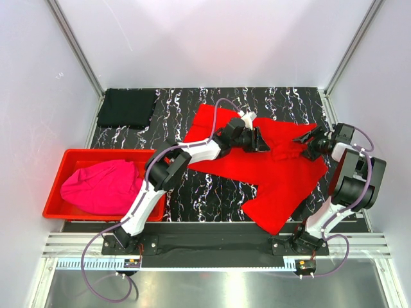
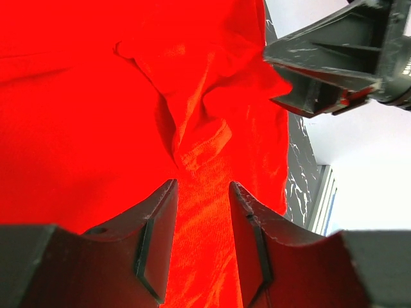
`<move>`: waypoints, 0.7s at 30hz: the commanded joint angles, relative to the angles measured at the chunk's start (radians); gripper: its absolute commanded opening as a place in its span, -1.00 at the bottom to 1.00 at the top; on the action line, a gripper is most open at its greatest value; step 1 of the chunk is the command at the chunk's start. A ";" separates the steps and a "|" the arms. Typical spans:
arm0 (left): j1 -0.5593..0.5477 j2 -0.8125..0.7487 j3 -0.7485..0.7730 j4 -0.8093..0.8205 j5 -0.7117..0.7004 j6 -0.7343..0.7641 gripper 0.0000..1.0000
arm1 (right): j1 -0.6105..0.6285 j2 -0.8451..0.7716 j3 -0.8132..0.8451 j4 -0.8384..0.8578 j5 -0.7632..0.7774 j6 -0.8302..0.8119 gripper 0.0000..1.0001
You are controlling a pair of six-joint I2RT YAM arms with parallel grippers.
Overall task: Fold and stack the t-shirts
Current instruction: Fold the tshirt
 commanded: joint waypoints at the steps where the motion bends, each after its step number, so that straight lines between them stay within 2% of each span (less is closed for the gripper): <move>1: 0.006 -0.026 0.023 0.030 0.018 0.007 -0.16 | -0.005 -0.052 0.028 0.031 -0.096 0.101 0.38; 7: 0.006 -0.027 0.037 0.026 0.028 0.012 -0.16 | -0.005 0.009 0.076 0.047 -0.096 0.117 0.29; 16: 0.007 -0.030 0.043 0.015 0.032 0.018 -0.16 | -0.005 -0.009 0.015 0.074 -0.092 0.066 0.17; 21: 0.007 -0.030 0.037 0.012 0.029 0.021 -0.16 | -0.005 0.000 0.010 0.062 -0.087 0.039 -0.08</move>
